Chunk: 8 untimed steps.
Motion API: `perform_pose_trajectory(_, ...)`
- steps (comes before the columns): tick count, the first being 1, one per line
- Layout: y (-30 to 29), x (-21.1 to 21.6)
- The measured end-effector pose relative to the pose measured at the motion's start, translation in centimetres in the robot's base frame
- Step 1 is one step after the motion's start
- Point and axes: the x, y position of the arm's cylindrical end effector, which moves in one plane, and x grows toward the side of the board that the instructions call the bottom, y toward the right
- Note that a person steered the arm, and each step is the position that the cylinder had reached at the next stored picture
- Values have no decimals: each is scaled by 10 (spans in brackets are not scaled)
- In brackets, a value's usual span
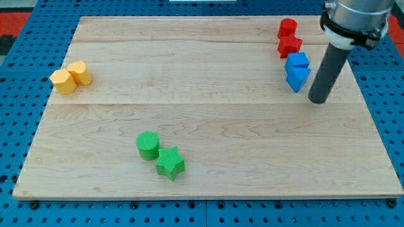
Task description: Move the yellow hexagon to the bottom of the blue triangle
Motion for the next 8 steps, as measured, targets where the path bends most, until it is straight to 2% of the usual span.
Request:
perform_pose_trajectory(1, 38, -38)
perform_pose_trajectory(2, 41, -54)
perform_pose_trajectory(3, 30, -32)
perform_pose_trajectory(6, -39, -16)
perform_pose_trajectory(7, -84, 6)
perform_pose_trajectory(8, -176, 0)
